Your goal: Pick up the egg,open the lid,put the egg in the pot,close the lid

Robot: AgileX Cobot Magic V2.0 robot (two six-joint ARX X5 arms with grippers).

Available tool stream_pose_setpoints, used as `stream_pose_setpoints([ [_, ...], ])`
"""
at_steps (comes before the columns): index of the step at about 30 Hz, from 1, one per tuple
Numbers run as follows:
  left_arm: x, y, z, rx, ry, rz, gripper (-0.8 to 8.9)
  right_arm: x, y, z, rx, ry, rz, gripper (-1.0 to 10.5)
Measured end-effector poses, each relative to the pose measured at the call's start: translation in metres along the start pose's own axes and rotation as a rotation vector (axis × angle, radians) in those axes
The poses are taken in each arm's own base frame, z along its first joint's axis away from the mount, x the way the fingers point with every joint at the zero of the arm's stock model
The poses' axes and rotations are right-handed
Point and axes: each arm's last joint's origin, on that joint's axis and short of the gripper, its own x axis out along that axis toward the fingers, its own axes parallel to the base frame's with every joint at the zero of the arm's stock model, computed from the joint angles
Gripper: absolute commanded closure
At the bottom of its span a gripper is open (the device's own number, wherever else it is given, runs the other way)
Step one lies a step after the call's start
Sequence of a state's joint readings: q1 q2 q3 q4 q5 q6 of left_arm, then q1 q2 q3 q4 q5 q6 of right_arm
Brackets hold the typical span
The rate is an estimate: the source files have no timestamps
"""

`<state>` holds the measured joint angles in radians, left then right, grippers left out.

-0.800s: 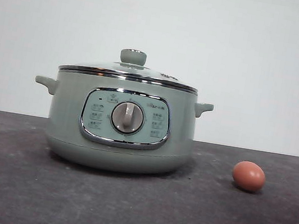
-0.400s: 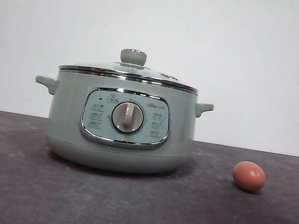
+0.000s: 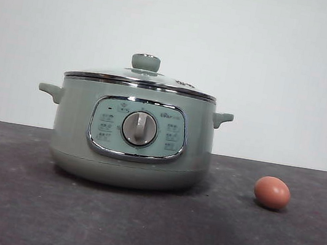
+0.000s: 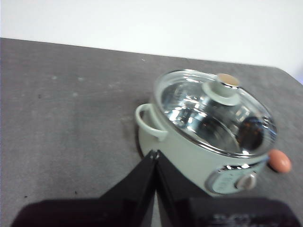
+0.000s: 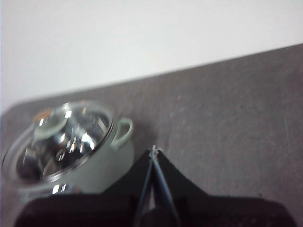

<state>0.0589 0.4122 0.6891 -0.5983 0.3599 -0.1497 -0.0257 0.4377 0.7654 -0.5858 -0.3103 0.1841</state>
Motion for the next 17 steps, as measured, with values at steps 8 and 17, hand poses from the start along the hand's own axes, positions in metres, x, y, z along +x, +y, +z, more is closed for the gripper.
stream_pose_setpoints([
  [8, -0.018, -0.015, 0.042, 0.09, 0.093, -0.044, 8.21, -0.006, 0.013, 0.042, -0.116, 0.208, 0.09, 9.6],
  [17, -0.023, -0.02, 0.059, 0.124, 0.118, -0.082, 8.07, -0.003, 0.013, 0.047, -0.154, 0.31, 0.11, 9.3],
])
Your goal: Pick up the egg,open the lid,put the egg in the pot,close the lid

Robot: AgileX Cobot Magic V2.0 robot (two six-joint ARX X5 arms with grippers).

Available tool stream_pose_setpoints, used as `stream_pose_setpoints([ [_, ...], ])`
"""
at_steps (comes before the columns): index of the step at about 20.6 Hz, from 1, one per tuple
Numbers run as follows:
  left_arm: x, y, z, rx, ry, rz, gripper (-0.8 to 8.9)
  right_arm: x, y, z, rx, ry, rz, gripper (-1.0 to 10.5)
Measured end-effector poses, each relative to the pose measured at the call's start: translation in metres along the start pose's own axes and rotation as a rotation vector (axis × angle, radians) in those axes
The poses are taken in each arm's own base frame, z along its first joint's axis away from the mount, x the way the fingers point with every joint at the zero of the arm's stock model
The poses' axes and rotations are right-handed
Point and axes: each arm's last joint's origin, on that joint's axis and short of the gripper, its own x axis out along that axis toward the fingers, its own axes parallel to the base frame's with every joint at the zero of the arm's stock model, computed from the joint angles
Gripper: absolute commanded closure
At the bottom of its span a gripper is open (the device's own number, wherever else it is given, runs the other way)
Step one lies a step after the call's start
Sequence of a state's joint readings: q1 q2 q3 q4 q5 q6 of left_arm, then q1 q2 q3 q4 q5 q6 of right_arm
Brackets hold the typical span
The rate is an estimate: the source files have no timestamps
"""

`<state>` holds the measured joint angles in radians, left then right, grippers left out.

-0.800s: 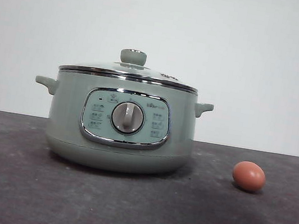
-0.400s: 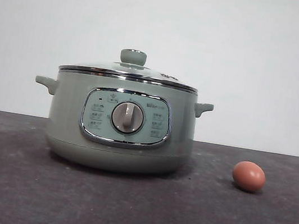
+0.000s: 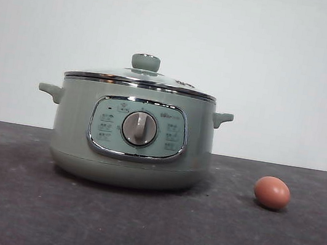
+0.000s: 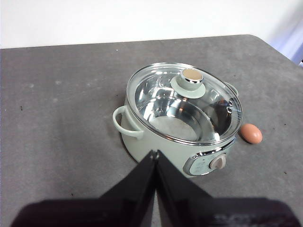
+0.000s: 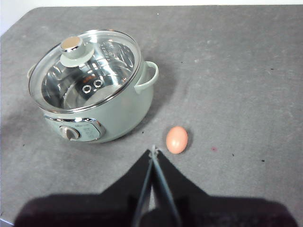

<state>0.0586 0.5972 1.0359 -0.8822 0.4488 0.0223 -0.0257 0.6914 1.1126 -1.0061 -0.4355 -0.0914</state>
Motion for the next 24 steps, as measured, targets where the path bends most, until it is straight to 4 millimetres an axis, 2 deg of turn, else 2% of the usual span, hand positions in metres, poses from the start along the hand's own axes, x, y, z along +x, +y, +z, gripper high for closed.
stream_pose_setpoints([
  [1, 0.0, 0.0, 0.001, 0.001, 0.001, 0.0, 7.82, 0.0, 0.0, 0.0, -0.002, 0.001, 0.0, 9.1],
  [2, 0.0, 0.0, 0.002, 0.0, 0.002, 0.0, 7.1, 0.0, 0.0, 0.0, -0.003, 0.001, 0.0, 8.5],
  [3, 0.0, 0.0, 0.003, -0.001, 0.004, 0.0, 5.48, 0.0, 0.0, 0.0, -0.006, 0.0, 0.0, 7.1],
  [4, 0.0, 0.0, 0.004, -0.001, 0.004, 0.0, 3.44, 0.0, 0.0, 0.0, -0.008, -0.002, 0.0, 5.7],
  [5, 0.0, 0.0, 0.004, -0.001, 0.004, 0.0, 1.97, 0.0, 0.0, 0.001, -0.008, -0.003, 0.0, 4.5],
  [6, 0.0, 0.0, 0.005, -0.003, 0.008, 0.0, 1.6, 0.0, 0.0, 0.001, -0.008, -0.003, 0.0, 3.7],
  [11, 0.007, 0.002, 0.007, -0.017, 0.033, -0.05, 1.6, 0.0, 0.0, 0.001, -0.008, -0.003, 0.0, 3.5],
  [15, 0.025, 0.007, 0.015, -0.008, 0.05, -0.085, 1.6, 0.0, 0.0, 0.001, -0.001, -0.003, 0.004, 3.5],
  [18, 0.047, 0.008, 0.028, -0.004, 0.101, -0.135, 1.6, 0.003, -0.001, 0.001, 0.004, 0.005, 0.01, 3.5],
  [21, 0.081, 0.004, 0.052, 0.038, 0.12, -0.199, 1.6, 0.01, -0.004, 0.003, 0.017, 0.03, 0.02, 3.5],
  [24, 0.116, -0.009, 0.073, 0.105, 0.149, -0.223, 1.6, 0.019, -0.009, 0.006, 0.033, 0.063, 0.023, 3.5],
])
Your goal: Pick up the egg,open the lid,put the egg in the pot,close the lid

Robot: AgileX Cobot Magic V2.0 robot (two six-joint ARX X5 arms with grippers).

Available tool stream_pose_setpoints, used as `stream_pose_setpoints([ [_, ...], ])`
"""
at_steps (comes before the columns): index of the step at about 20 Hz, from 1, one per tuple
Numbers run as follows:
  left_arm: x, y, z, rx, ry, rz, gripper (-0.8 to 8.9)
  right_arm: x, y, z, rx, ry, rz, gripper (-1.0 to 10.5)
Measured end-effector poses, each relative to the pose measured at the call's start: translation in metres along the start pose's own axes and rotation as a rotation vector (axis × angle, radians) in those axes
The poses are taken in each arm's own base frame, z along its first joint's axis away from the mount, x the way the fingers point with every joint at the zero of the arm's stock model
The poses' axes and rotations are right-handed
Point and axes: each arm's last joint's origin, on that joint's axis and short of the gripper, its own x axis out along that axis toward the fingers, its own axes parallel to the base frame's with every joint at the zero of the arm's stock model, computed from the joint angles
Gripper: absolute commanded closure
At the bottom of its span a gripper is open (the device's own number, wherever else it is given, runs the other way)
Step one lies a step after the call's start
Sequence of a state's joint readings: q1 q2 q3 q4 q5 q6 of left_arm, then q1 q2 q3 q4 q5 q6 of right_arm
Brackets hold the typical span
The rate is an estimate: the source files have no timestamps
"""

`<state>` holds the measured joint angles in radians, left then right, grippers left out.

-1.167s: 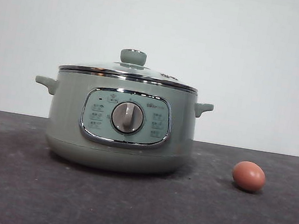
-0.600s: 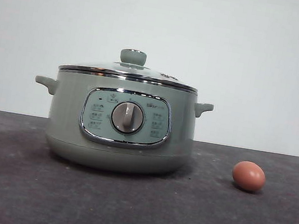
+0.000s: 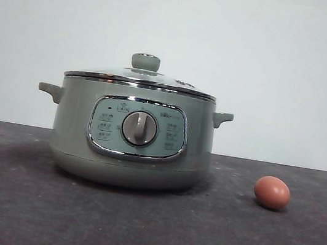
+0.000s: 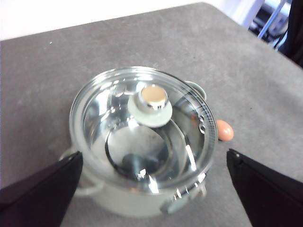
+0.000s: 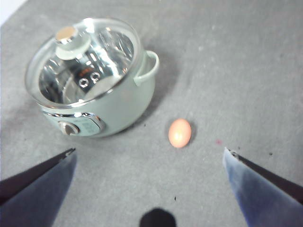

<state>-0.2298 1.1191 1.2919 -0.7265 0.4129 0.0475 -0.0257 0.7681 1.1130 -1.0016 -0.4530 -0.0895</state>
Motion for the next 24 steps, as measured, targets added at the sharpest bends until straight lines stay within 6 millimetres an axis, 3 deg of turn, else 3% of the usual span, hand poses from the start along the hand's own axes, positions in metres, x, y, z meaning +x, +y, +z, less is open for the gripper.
stream_pose_setpoints([
  [7, 0.105, -0.01, 0.042, 0.153, 0.134, -0.01, 1.61, 0.013, -0.007, 0.002, 0.038, 0.07, 0.006, 3.5],
  [12, 0.16, -0.002, 0.045, 0.16, 0.187, -0.021, 1.61, 0.014, -0.007, 0.002, 0.04, 0.073, 0.006, 3.5],
  [16, 0.184, 0.003, 0.034, 0.146, 0.247, -0.024, 1.61, 0.015, -0.007, 0.002, 0.04, 0.074, 0.007, 3.5],
  [22, 0.196, 0.004, 0.027, 0.146, 0.285, -0.005, 1.63, 0.016, -0.008, 0.003, 0.043, 0.081, 0.007, 3.5],
  [24, 0.198, 0.004, 0.026, 0.145, 0.29, -0.005, 2.57, 0.017, -0.009, 0.003, 0.045, 0.084, 0.007, 3.5],
])
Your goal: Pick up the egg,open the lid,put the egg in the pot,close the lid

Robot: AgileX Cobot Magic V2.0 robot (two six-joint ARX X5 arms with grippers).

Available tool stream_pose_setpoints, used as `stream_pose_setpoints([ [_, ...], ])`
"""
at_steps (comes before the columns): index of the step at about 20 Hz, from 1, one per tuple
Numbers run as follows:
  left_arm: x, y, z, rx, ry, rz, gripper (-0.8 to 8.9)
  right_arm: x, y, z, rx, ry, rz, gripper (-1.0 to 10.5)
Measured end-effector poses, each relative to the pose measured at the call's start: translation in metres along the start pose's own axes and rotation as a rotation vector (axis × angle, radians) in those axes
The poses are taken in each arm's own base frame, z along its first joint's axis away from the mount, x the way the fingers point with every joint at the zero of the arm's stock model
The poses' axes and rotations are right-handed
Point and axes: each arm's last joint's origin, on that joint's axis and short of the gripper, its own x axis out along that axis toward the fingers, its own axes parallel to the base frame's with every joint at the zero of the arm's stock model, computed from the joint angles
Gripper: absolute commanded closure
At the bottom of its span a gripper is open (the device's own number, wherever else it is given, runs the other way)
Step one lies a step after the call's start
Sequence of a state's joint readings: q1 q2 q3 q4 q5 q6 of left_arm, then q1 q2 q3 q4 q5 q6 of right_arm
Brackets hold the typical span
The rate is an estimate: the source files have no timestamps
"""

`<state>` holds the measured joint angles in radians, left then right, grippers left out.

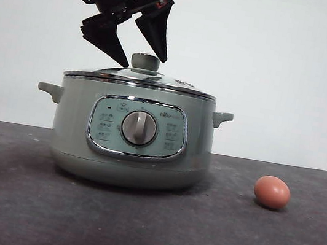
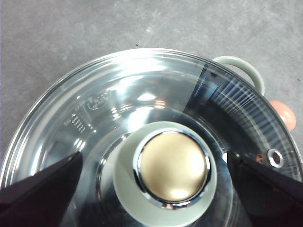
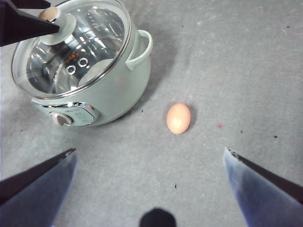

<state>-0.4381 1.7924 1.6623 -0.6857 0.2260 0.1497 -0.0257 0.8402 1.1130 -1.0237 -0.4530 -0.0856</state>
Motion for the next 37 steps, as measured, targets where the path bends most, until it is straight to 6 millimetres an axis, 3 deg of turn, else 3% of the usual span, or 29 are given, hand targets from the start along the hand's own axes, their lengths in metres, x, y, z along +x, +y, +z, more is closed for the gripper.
stream_pose_setpoints([
  [2, 0.001, 0.0, 0.0, -0.001, 0.003, -0.001, 3.37, 0.0, 0.0, 0.0, 0.001, 0.001, 0.0, 3.5],
  [7, 0.003, -0.003, 0.0, 0.004, 0.006, -0.016, 3.78, 0.0, 0.0, 0.0, 0.001, 0.001, 0.0, 3.5],
  [9, 0.004, -0.006, 0.0, 0.009, 0.007, -0.023, 5.09, 0.0, 0.0, 0.0, 0.001, 0.001, 0.0, 3.5],
  [12, 0.004, -0.008, 0.0, 0.012, 0.013, -0.028, 5.42, 0.0, 0.0, 0.0, 0.001, 0.001, 0.0, 3.5],
  [15, 0.004, -0.008, 0.0, 0.007, 0.014, -0.025, 7.08, 0.0, 0.0, 0.0, 0.001, 0.001, 0.0, 3.5],
  [18, 0.004, -0.008, 0.0, 0.007, 0.016, -0.024, 8.11, 0.0, 0.0, 0.0, 0.001, 0.001, 0.0, 3.5],
  [28, 0.0, -0.008, 0.003, 0.006, 0.021, -0.019, 8.22, 0.001, -0.001, 0.001, -0.001, -0.002, 0.0, 3.5],
  [33, -0.028, -0.013, 0.017, 0.002, -0.028, -0.013, 8.22, 0.011, -0.006, 0.006, 0.011, 0.018, 0.002, 3.5],
  [37, -0.085, -0.019, 0.019, 0.01, -0.113, 0.006, 8.22, 0.028, -0.015, 0.015, 0.034, 0.038, 0.003, 3.5],
])
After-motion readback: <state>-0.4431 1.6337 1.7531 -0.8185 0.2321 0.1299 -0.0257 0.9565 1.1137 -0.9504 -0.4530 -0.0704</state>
